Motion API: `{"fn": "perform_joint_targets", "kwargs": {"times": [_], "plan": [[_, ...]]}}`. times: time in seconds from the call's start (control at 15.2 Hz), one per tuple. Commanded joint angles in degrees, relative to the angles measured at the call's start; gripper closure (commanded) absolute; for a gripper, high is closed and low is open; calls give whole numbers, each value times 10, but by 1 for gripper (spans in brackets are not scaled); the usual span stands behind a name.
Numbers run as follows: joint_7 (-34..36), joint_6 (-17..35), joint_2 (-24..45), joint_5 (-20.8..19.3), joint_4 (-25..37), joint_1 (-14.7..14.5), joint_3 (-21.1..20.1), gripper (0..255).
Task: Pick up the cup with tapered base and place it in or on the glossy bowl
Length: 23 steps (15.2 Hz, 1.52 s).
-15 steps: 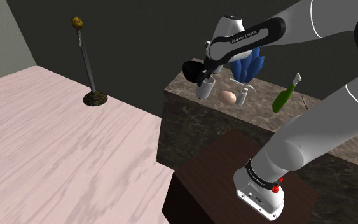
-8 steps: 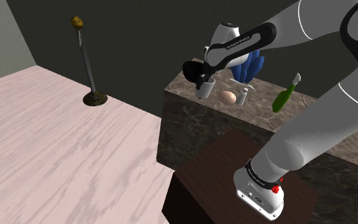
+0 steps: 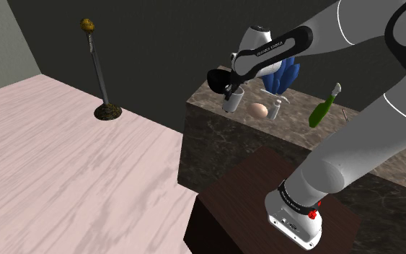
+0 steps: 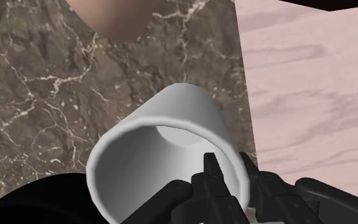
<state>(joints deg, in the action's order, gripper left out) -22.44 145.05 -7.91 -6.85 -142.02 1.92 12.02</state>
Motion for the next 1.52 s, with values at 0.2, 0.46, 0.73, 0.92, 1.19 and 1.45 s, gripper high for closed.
{"fn": "perform_joint_targets", "kwargs": {"times": [0.2, 0.46, 0.73, 0.92, 1.19, 1.45], "plan": [[0, 0, 0, 0, 0, 0, 0, 255], [0, -8, -5, -1, 3, 0, 0, 255], [1, -42, -26, -2, 17, 0, -2, 255], [1, -68, -40, -3, 28, 0, -4, 255], [0, -101, -56, -3, 45, 0, -6, 255], [0, -134, -70, -3, 64, 0, -8, 255]]}}
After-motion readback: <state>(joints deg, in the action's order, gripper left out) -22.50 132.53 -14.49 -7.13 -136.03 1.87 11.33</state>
